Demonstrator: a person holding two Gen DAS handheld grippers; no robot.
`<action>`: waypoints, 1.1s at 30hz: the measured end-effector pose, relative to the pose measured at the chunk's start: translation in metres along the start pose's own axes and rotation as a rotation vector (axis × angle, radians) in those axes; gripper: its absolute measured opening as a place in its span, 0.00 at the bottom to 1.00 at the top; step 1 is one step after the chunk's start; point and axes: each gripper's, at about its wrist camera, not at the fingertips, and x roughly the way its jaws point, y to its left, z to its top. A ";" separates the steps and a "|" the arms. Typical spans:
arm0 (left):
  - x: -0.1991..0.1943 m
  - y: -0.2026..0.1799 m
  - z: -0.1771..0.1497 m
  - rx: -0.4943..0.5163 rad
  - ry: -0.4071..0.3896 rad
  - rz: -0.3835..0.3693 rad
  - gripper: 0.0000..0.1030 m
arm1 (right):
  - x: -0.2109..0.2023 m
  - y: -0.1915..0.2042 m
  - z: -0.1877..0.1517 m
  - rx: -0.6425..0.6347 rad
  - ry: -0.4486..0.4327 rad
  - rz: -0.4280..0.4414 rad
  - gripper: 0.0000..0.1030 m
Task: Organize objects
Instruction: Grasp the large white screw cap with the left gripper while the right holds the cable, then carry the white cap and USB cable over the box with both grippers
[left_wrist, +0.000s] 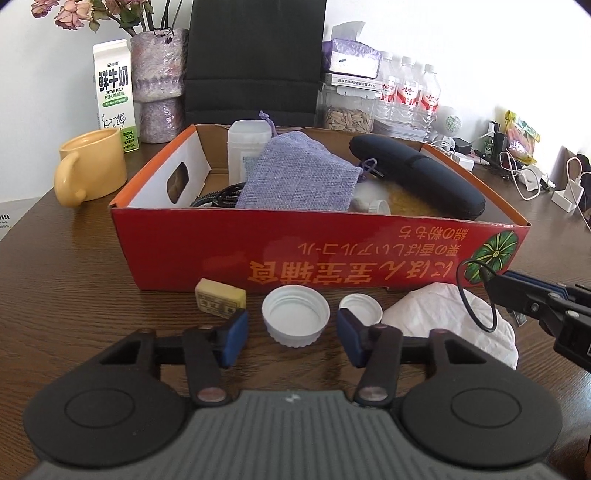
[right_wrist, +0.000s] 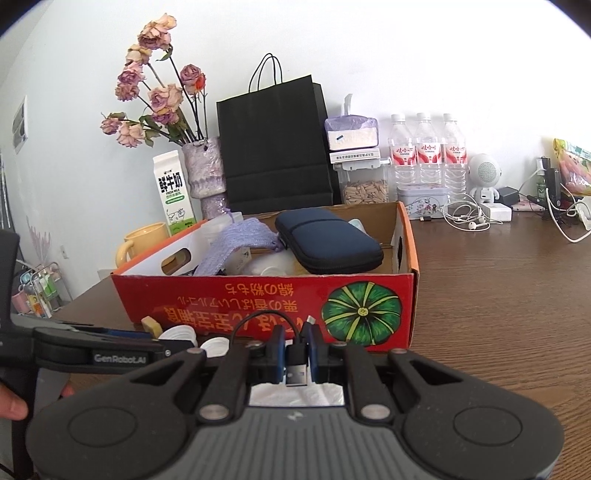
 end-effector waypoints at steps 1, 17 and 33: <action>0.001 -0.001 0.000 0.000 0.002 -0.001 0.42 | 0.000 0.001 0.000 -0.003 -0.001 0.003 0.11; -0.019 -0.006 -0.006 0.009 -0.093 -0.014 0.39 | -0.002 0.003 -0.002 -0.012 -0.011 0.006 0.11; -0.059 -0.002 0.018 0.035 -0.241 -0.008 0.40 | -0.012 0.021 0.018 -0.098 -0.084 0.018 0.11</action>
